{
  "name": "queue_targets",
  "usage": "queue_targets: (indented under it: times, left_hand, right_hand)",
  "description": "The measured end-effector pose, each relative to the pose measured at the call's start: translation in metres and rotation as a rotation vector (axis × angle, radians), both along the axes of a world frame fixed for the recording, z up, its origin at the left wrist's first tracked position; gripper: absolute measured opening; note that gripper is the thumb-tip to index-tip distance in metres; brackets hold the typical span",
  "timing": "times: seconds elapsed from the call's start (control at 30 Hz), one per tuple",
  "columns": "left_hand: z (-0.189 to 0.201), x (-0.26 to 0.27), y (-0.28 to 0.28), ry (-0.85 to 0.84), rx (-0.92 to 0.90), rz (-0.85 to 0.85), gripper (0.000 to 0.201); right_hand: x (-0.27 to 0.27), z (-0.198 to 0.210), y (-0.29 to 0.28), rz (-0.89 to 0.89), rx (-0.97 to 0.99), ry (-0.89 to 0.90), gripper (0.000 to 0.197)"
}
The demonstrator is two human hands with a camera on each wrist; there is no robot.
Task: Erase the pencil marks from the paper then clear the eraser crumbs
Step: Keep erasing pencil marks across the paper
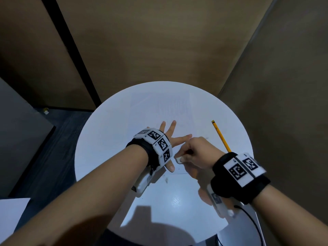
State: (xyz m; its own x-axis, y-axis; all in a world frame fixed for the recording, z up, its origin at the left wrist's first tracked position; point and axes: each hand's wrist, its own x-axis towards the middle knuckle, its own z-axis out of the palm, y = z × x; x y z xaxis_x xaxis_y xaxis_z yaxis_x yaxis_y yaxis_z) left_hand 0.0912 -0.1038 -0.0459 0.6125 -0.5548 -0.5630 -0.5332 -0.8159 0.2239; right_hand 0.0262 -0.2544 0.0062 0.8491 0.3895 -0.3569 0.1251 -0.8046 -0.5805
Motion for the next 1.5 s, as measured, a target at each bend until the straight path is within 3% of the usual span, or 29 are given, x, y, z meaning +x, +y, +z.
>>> queue_targets:
  times: [0.2, 0.37, 0.53, 0.67, 0.87, 1.03, 1.2, 1.37, 1.5]
  left_hand:
    - [0.004, 0.000, -0.002, 0.007, 0.025, -0.003, 0.131]
    - [0.002, 0.000, -0.001, 0.004, 0.012, -0.006, 0.129]
    - [0.001, 0.000, -0.002, -0.002, 0.008, 0.000, 0.133]
    - [-0.002, 0.001, -0.001, -0.019, 0.016, -0.006, 0.132]
    - [0.000, -0.001, -0.003, -0.029, 0.023, 0.016, 0.130]
    - [-0.002, 0.001, -0.001, -0.013, 0.007, 0.014, 0.132]
    - [-0.001, -0.002, -0.003, -0.033, 0.021, 0.019, 0.130]
    - [0.001, 0.000, -0.003, -0.018, 0.020, 0.011, 0.132]
    - [0.003, -0.002, -0.001, -0.012, 0.006, 0.020, 0.131]
  right_hand:
    - [-0.008, 0.003, -0.007, 0.052, -0.084, 0.060, 0.022]
    - [-0.007, 0.003, 0.003, 0.007, -0.019, -0.026, 0.019]
    - [-0.015, 0.009, -0.010, 0.054, -0.086, 0.055, 0.021]
    - [-0.009, 0.006, -0.002, 0.020, -0.059, -0.039, 0.020]
    - [-0.012, 0.006, -0.014, 0.076, -0.131, 0.027, 0.023]
    - [-0.006, 0.003, -0.001, 0.040, -0.064, -0.069, 0.017]
    - [-0.015, 0.006, -0.018, 0.097, -0.158, 0.039, 0.024]
    - [-0.006, 0.003, 0.004, 0.073, -0.116, -0.030, 0.021]
    - [-0.018, 0.003, -0.011, 0.081, -0.173, 0.018, 0.023]
